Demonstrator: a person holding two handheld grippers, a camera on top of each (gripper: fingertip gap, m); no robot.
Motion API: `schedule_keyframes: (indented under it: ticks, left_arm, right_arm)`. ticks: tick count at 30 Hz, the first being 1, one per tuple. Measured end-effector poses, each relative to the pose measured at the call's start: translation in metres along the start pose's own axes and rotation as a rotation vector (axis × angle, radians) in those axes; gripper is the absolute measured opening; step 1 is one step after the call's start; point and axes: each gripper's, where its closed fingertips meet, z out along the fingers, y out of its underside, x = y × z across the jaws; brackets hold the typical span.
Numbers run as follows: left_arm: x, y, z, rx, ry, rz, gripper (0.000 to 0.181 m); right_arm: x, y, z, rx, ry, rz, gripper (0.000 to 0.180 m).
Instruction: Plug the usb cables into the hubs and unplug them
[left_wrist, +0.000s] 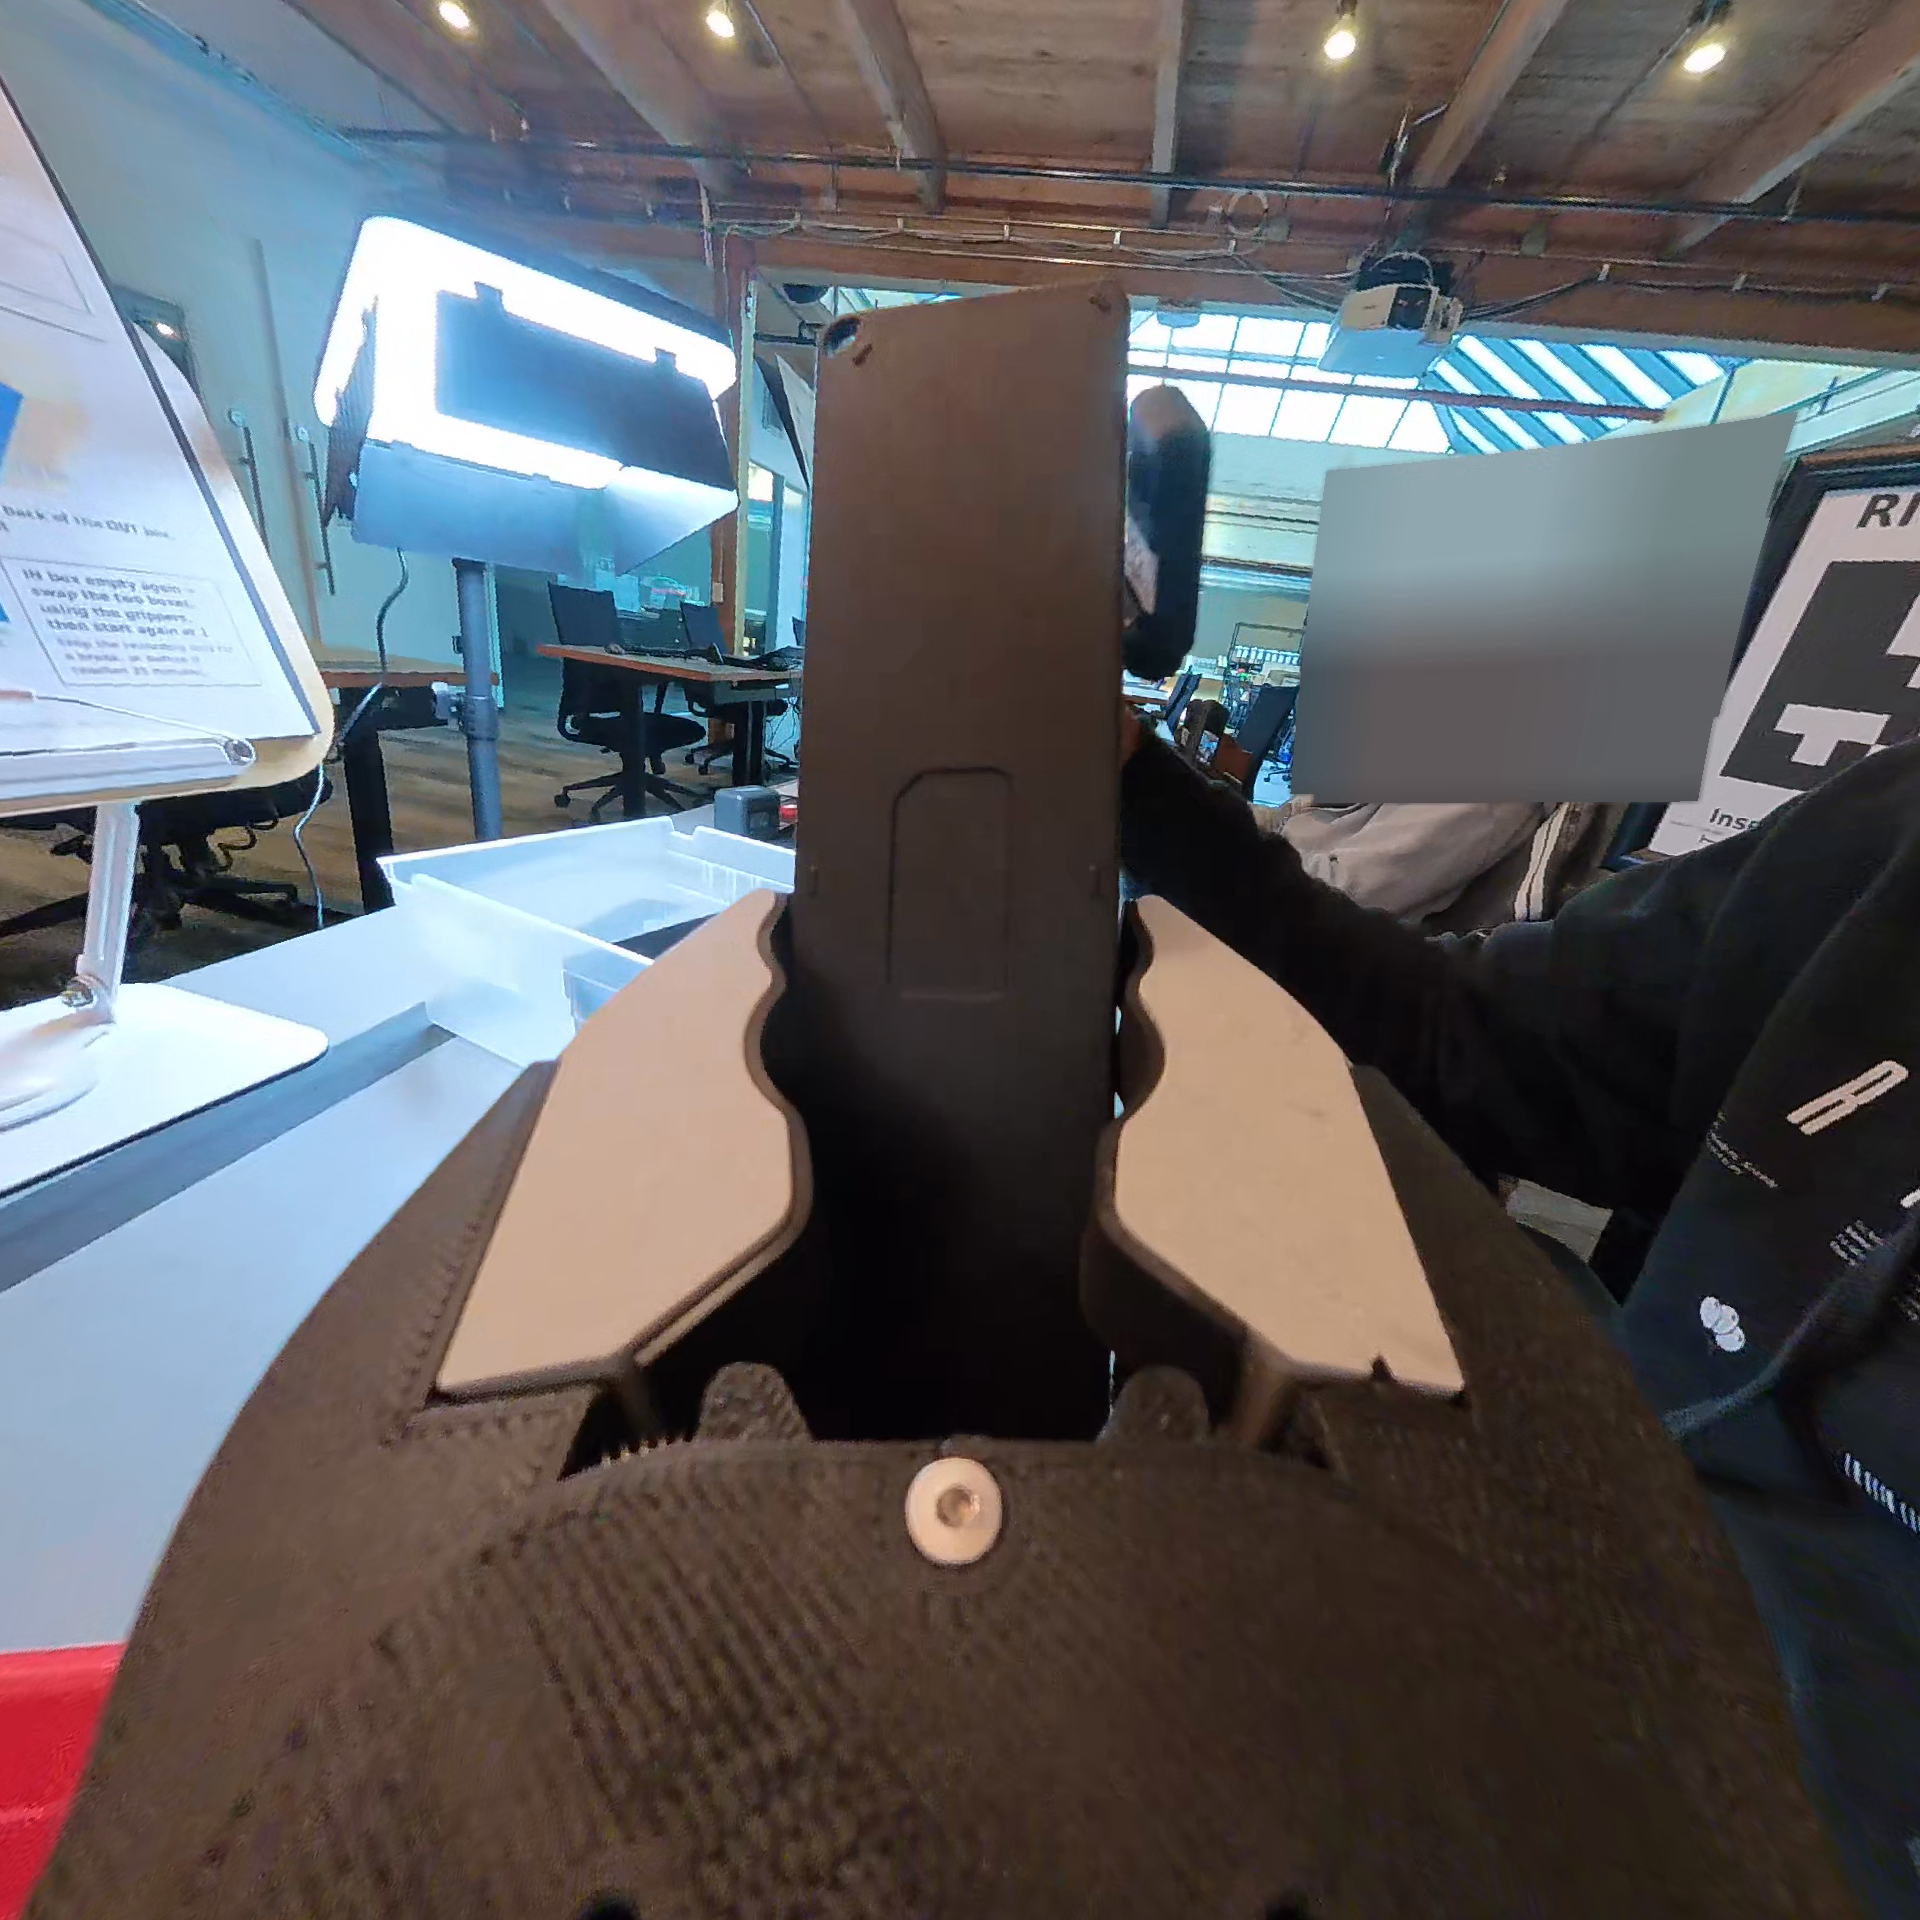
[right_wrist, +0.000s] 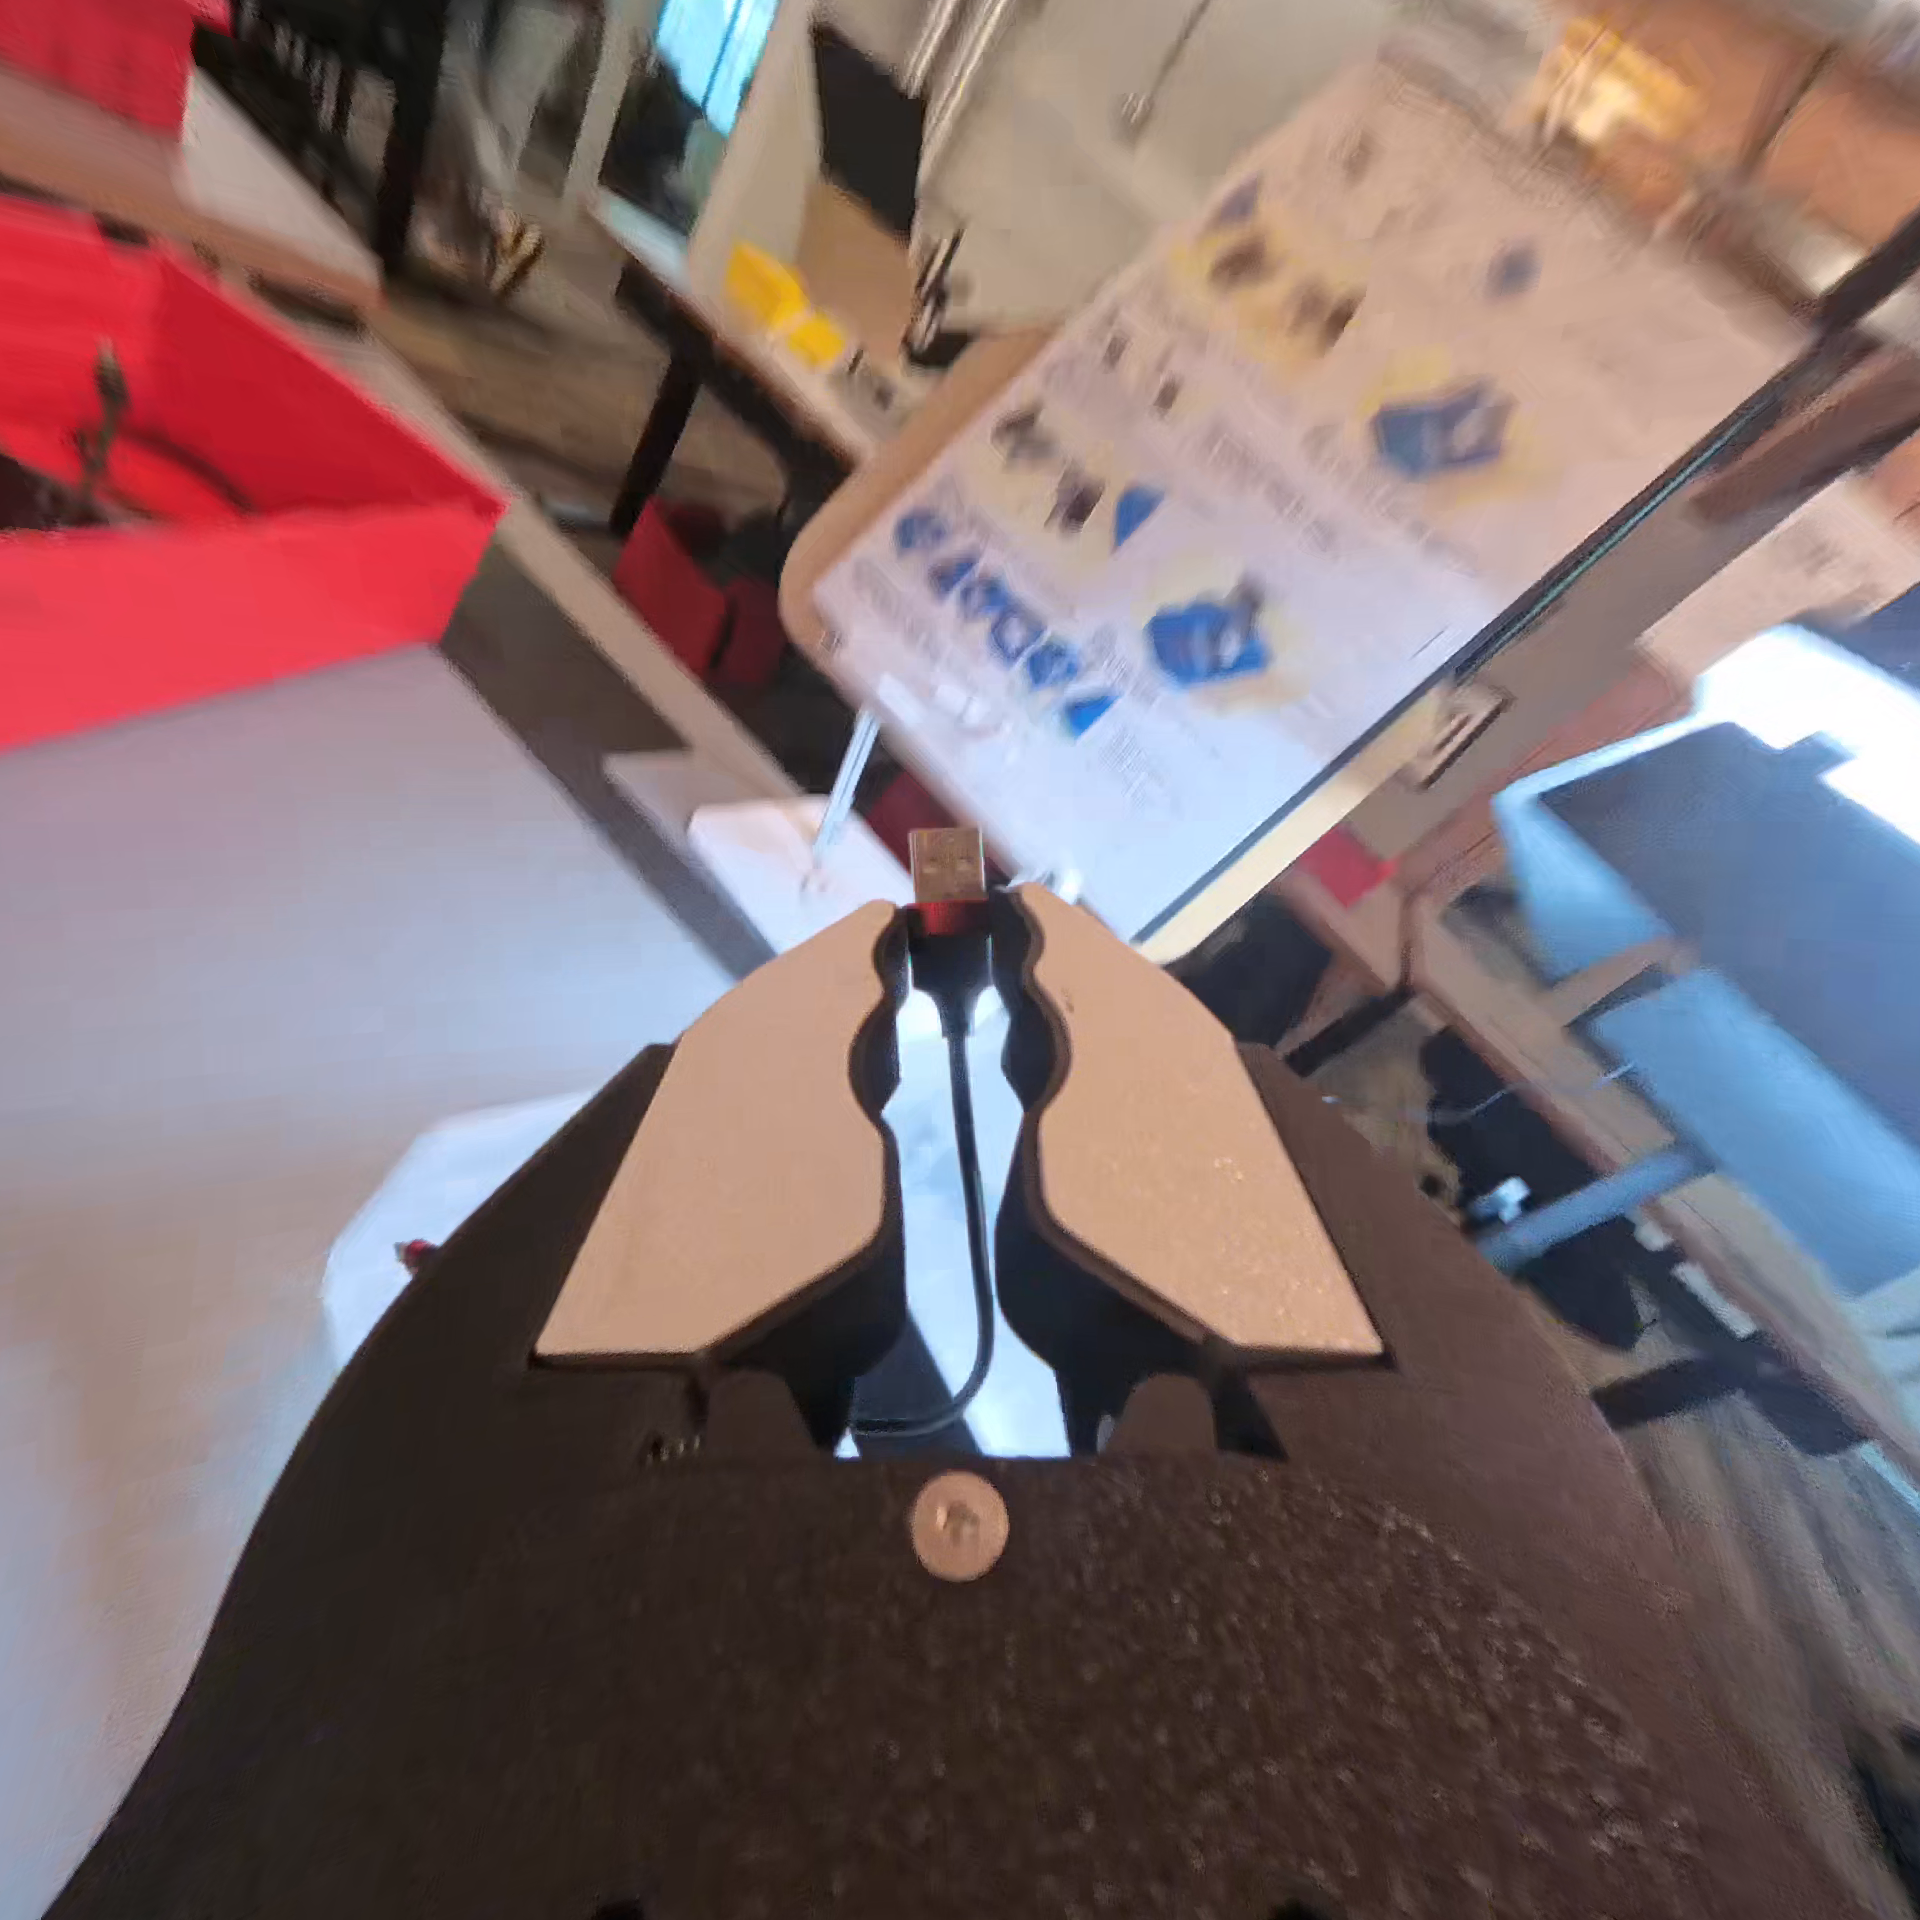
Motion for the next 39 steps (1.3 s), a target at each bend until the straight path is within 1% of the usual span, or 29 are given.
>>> schedule_keyframes:
  ticks: [1, 3, 5, 6, 7, 8, 9, 11, 12, 14, 16, 18, 19, 21, 22, 23, 24, 26, 29, 31, 33, 37, 39]
  left_arm:
    - [-0.001, 0.001, 0.000, 0.002, 0.001, -0.006, 0.059]
    - [-0.004, 0.002, 0.000, 0.006, -0.005, -0.019, 0.059]
    - [-0.008, 0.005, 0.000, 0.017, -0.008, -0.044, 0.060]
    - [-0.010, 0.006, -0.001, 0.026, -0.006, -0.061, 0.060]
    - [-0.011, 0.006, -0.001, 0.035, -0.002, -0.082, 0.060]
    - [-0.012, 0.007, -0.002, 0.044, 0.001, -0.100, 0.060]
    - [-0.013, 0.007, -0.002, 0.049, 0.004, -0.114, 0.060]
    - [-0.014, 0.008, -0.002, 0.053, 0.008, -0.127, 0.059]
    - [-0.014, 0.009, -0.002, 0.054, 0.010, -0.129, 0.059]
    - [-0.013, 0.009, 0.000, 0.060, 0.018, -0.130, 0.059]
    - [-0.010, 0.009, 0.002, 0.069, 0.027, -0.128, 0.060]
    - [-0.008, 0.010, 0.004, 0.078, 0.031, -0.126, 0.059]
    - [-0.007, 0.010, 0.005, 0.084, 0.034, -0.123, 0.059]
    - [-0.004, 0.011, 0.007, 0.092, 0.039, -0.113, 0.059]
    - [-0.003, 0.011, 0.008, 0.094, 0.038, -0.109, 0.059]
    - [-0.002, 0.013, 0.009, 0.091, 0.039, -0.103, 0.059]
    - [-0.002, 0.014, 0.009, 0.080, 0.036, -0.092, 0.059]
    - [-0.001, 0.020, 0.010, 0.032, 0.035, -0.050, 0.059]
    - [0.005, 0.043, 0.014, -0.142, 0.060, 0.048, 0.058]
    - [0.014, 0.055, 0.017, -0.199, 0.114, 0.061, 0.058]
    - [0.020, 0.061, 0.020, -0.228, 0.125, 0.106, 0.058]
    - [0.019, 0.067, 0.018, -0.284, 0.087, 0.263, 0.060]
    - [0.019, 0.068, 0.019, -0.296, 0.074, 0.281, 0.064]
  right_arm:
    - [-0.006, 0.020, 0.007, -0.079, -0.033, -0.004, 0.016]
    - [-0.007, 0.061, 0.017, -0.230, -0.007, -0.092, 0.016]
    - [-0.015, 0.102, 0.023, -0.413, -0.047, -0.118, 0.016]
    - [-0.013, 0.113, 0.025, -0.456, -0.030, -0.112, 0.020]
    - [-0.012, 0.115, 0.026, -0.454, -0.017, -0.108, 0.030]
    - [-0.012, 0.111, 0.027, -0.433, -0.020, -0.093, 0.040]
    - [-0.012, 0.102, 0.028, -0.401, -0.019, -0.071, 0.045]
    - [-0.018, 0.075, 0.025, -0.302, -0.051, -0.029, 0.047]
    - [-0.029, 0.059, 0.023, -0.241, -0.109, 0.007, 0.047]
    - [-0.065, 0.023, 0.018, -0.111, -0.295, 0.119, 0.044]
    - [-0.115, -0.011, 0.009, -0.017, -0.537, 0.219, 0.042]
    - [-0.172, -0.035, 0.001, 0.021, -0.766, 0.277, 0.042]
    - [-0.200, -0.043, -0.001, 0.026, -0.853, 0.286, 0.045]
    - [-0.249, -0.050, -0.001, 0.005, -0.947, 0.274, 0.047]
    - [-0.267, -0.051, 0.002, -0.009, -0.959, 0.253, 0.046]
    - [-0.277, -0.053, 0.003, 0.004, -0.959, 0.233, 0.036]
    - [-0.283, -0.055, 0.002, 0.024, -0.966, 0.211, 0.007]
    - [-0.279, -0.053, 0.000, 0.027, -0.971, 0.166, 0.005]
    - [-0.256, -0.049, -0.010, 0.053, -0.942, 0.027, 0.003]
    - [-0.246, -0.046, -0.018, 0.079, -0.918, -0.098, 0.003]
    - [-0.245, -0.044, -0.024, 0.094, -0.913, -0.168, 0.003]
    - [-0.249, -0.048, -0.026, 0.186, -0.914, -0.190, 0.002]
    - [-0.248, -0.050, -0.026, 0.225, -0.905, -0.197, 0.000]
